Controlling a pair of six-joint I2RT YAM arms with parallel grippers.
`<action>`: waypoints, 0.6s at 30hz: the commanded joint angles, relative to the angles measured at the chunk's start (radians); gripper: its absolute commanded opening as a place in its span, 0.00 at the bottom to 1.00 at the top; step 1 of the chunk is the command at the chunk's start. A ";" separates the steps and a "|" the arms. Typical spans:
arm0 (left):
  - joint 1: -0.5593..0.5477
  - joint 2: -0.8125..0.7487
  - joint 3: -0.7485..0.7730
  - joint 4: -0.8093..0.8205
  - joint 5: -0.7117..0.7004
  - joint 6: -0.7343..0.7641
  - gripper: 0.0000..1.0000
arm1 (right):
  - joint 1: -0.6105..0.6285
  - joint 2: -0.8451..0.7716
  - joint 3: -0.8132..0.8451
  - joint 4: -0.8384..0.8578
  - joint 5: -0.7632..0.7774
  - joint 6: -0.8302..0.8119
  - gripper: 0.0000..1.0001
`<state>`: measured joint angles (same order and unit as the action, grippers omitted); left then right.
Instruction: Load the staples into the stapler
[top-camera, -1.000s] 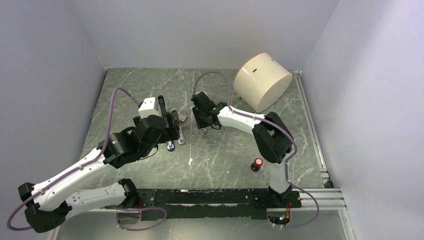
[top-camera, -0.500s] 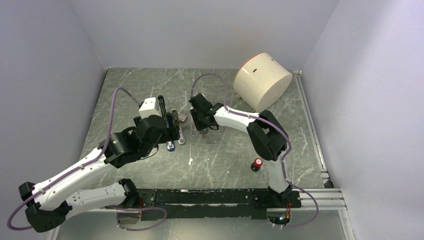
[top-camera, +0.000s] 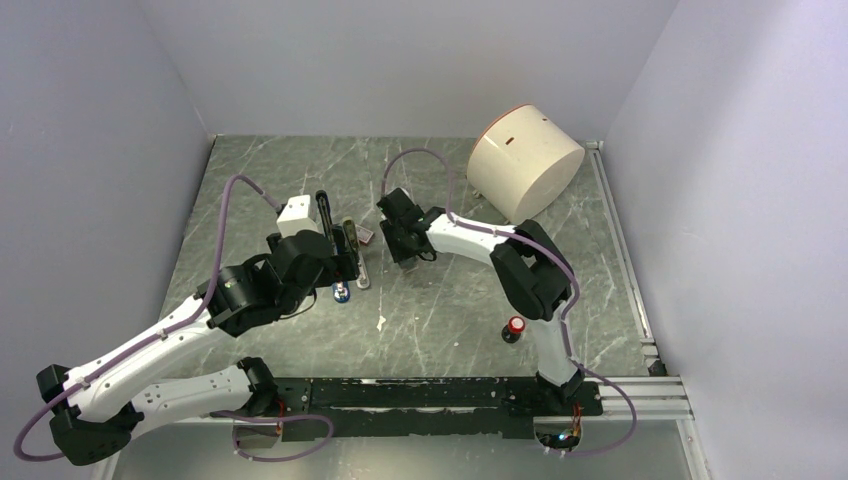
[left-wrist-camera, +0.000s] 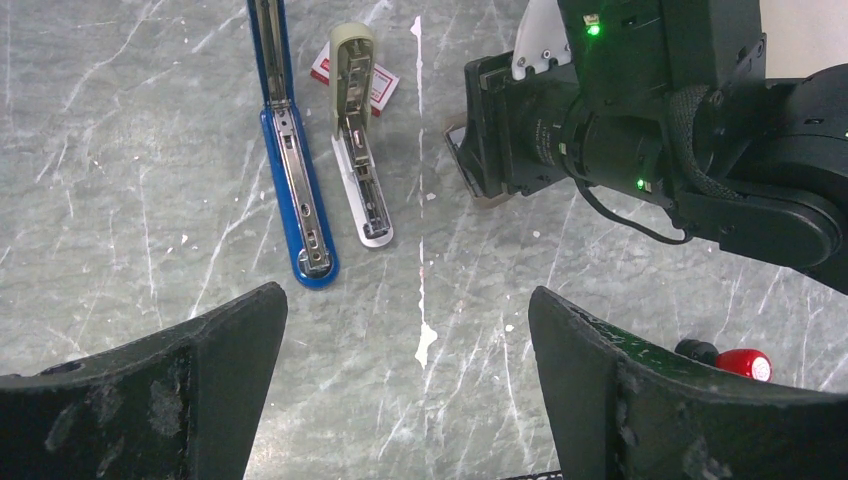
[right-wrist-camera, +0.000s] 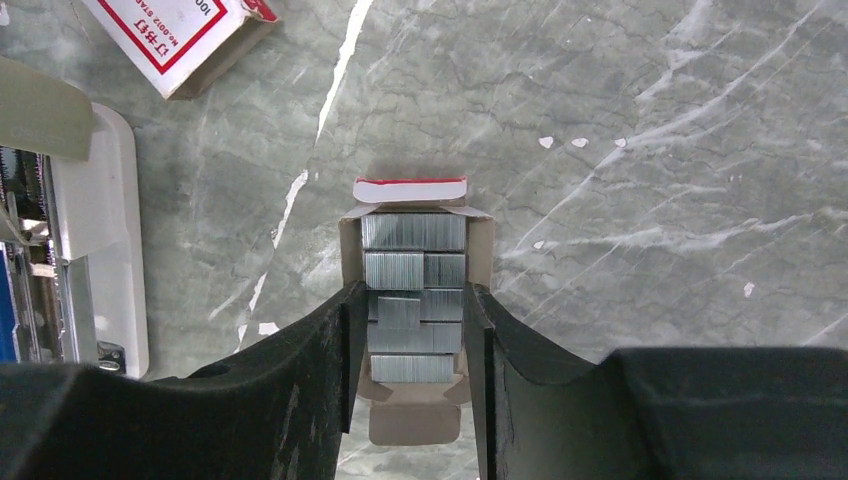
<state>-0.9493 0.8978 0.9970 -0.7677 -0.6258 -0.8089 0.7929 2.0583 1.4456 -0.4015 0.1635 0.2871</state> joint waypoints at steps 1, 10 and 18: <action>-0.004 0.001 -0.008 0.008 -0.012 -0.005 0.95 | 0.009 0.025 0.032 0.010 0.037 -0.020 0.45; -0.004 0.000 -0.012 0.007 -0.013 -0.006 0.95 | 0.035 0.033 0.048 0.019 0.068 -0.028 0.44; -0.004 -0.002 -0.017 0.004 -0.014 -0.008 0.95 | 0.037 0.043 0.053 0.022 0.097 -0.007 0.35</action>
<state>-0.9493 0.8978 0.9878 -0.7681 -0.6258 -0.8093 0.8288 2.0842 1.4765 -0.3927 0.2268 0.2710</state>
